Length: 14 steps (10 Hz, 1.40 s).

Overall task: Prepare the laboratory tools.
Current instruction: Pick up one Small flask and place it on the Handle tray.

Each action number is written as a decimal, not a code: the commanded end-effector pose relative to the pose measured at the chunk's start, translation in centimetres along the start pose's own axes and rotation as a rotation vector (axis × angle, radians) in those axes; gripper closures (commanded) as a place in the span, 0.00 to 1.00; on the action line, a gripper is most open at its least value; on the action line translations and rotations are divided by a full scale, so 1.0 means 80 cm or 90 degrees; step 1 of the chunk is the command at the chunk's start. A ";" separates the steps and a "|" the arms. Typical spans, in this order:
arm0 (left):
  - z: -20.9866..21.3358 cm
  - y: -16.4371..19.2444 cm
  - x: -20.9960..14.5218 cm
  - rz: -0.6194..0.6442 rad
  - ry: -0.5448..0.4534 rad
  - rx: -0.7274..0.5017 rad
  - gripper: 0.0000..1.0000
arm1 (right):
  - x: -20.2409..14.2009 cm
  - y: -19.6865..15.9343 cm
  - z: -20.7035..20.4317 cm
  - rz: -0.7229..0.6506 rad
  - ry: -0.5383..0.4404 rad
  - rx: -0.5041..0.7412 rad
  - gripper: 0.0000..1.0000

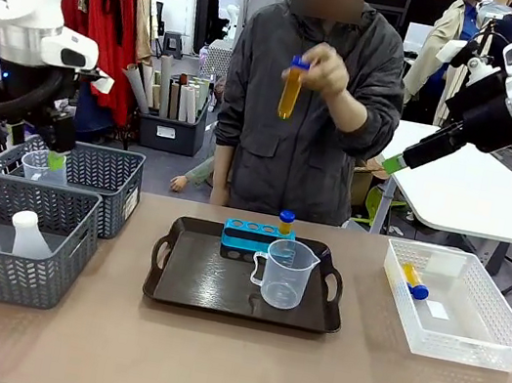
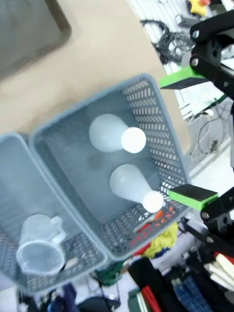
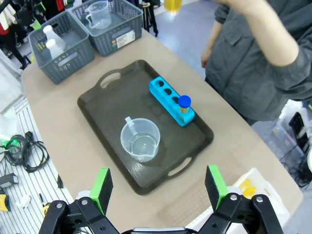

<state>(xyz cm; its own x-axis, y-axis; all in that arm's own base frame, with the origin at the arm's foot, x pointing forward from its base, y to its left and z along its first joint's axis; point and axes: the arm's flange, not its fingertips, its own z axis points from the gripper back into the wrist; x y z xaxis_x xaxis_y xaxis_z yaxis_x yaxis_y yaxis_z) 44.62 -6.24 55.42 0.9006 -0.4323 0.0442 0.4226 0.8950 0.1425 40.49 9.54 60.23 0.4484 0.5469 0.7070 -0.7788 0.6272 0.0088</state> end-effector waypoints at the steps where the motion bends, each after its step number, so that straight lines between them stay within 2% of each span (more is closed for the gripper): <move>1: -0.030 0.026 -0.011 0.056 0.006 0.023 0.00 | 0.001 -0.001 0.000 -0.005 -0.014 0.013 0.00; 2: -0.041 0.040 -0.017 0.084 0.005 0.036 0.00 | 0.001 -0.001 0.000 -0.005 -0.014 0.013 0.00; 6: -0.086 0.102 -0.059 0.139 0.005 -0.041 0.00 | 0.001 -0.001 0.000 -0.005 -0.014 0.013 0.00; 11: -0.145 0.129 -0.095 0.184 0.009 -0.056 0.00 | 0.001 -0.001 0.000 -0.005 -0.014 0.013 0.00; 14: -0.169 0.140 -0.098 0.190 0.011 -0.046 0.00 | 0.001 -0.001 0.000 -0.005 -0.014 0.013 0.00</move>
<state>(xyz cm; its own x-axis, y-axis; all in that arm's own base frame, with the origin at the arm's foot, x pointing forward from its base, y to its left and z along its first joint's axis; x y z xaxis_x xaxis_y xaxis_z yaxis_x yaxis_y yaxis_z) 43.62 7.92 43.85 0.9900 -0.1347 0.0410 0.1323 0.9896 0.0565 40.49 9.53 60.24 0.4484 0.5468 0.7070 -0.7787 0.6274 0.0086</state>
